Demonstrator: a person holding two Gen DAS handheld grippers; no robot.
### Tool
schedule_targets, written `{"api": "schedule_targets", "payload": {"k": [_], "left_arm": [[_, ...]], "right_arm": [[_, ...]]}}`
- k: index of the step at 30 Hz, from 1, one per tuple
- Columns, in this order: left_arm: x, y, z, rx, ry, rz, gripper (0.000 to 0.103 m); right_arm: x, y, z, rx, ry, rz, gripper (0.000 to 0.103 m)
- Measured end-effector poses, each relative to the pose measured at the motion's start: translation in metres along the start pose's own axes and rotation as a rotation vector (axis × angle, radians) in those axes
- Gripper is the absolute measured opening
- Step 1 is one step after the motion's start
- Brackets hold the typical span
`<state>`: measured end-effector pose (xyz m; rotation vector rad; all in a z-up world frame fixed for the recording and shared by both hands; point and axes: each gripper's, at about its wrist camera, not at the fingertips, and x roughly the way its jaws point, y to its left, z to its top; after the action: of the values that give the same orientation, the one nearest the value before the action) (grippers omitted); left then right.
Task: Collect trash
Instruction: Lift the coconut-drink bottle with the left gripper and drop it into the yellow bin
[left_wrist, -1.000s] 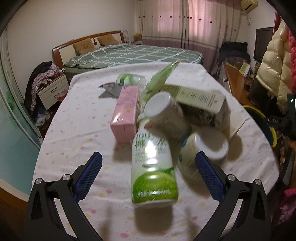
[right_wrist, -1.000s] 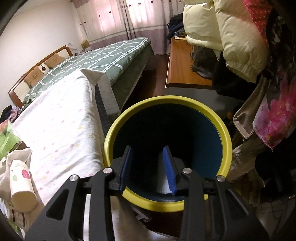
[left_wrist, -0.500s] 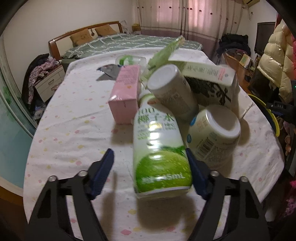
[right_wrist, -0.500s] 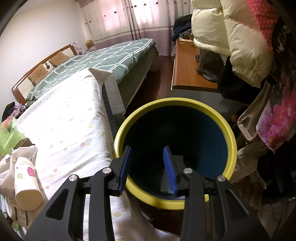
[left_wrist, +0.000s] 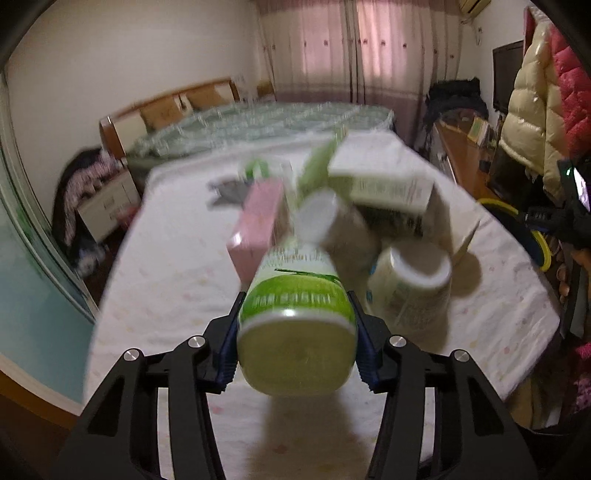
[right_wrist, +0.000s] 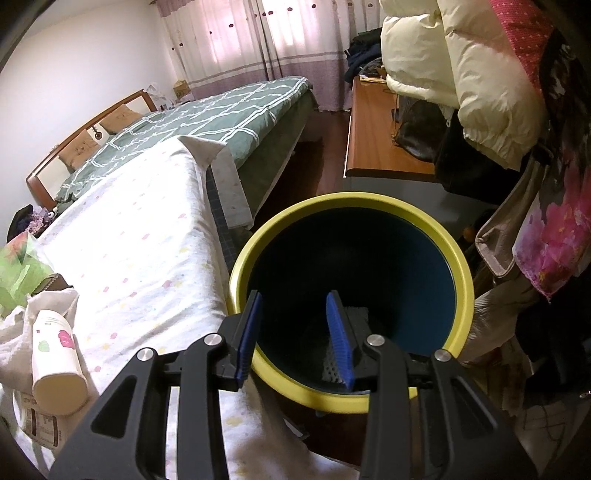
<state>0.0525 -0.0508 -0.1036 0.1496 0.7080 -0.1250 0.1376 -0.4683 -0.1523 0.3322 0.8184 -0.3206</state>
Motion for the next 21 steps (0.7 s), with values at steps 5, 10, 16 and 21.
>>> {"api": "schedule_targets", "payload": {"k": [5,10,16,21], "left_arm": [[-0.021,0.006,0.023,-0.002,-0.072,0.027,0.051],[-0.025,0.011,0.042,-0.026,-0.09,0.014,0.051],[-0.036,0.005,0.057,-0.009,-0.119,-0.011,0.051],[-0.055,-0.016,0.084,0.041,-0.177,-0.049,0.051]], "right_arm": [[-0.003,0.001,-0.001,-0.001,-0.004,0.012,0.035],[-0.006,-0.002,-0.001,0.005,-0.012,0.013,0.035],[-0.009,-0.01,0.002,0.027,-0.022,0.015,0.035],[-0.013,-0.017,0.003,0.041,-0.033,0.023,0.035]]}}
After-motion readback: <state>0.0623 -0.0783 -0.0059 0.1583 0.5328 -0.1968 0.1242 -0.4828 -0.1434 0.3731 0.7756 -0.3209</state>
